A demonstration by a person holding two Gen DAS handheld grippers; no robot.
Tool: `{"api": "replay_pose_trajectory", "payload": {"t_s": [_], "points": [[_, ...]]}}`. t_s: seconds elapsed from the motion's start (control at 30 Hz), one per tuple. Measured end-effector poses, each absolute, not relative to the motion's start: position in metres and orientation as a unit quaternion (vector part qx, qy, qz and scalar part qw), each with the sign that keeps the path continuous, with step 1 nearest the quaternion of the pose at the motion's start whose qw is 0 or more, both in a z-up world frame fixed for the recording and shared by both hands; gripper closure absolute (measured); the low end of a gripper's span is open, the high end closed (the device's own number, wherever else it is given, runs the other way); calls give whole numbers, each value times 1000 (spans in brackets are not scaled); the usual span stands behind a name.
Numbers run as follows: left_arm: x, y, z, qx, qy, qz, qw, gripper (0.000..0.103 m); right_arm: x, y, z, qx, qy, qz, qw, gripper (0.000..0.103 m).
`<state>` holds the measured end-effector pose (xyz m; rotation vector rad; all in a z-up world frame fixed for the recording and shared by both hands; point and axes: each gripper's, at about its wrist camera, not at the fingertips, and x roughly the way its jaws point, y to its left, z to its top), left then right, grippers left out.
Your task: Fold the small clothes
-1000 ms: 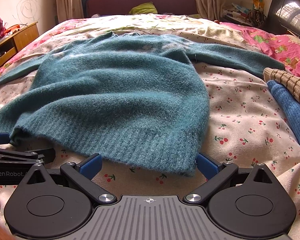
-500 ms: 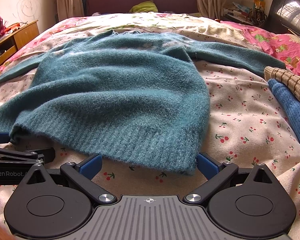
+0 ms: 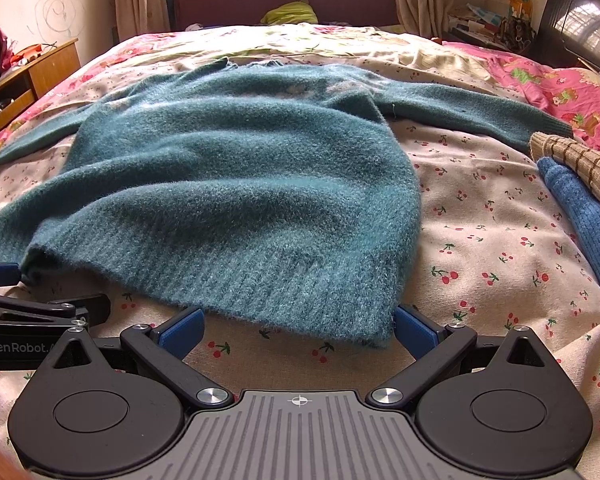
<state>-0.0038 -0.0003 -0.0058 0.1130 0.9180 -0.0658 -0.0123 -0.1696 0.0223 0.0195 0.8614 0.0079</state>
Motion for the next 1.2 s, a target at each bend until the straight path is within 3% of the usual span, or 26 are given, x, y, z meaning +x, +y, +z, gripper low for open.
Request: {"api": "replay_pose_trajectory", "payload": {"t_s": [1.2], "points": [[-4, -2, -6, 55, 447, -33, 892, 0, -11, -169, 19, 6, 421, 4, 907, 3]]}}
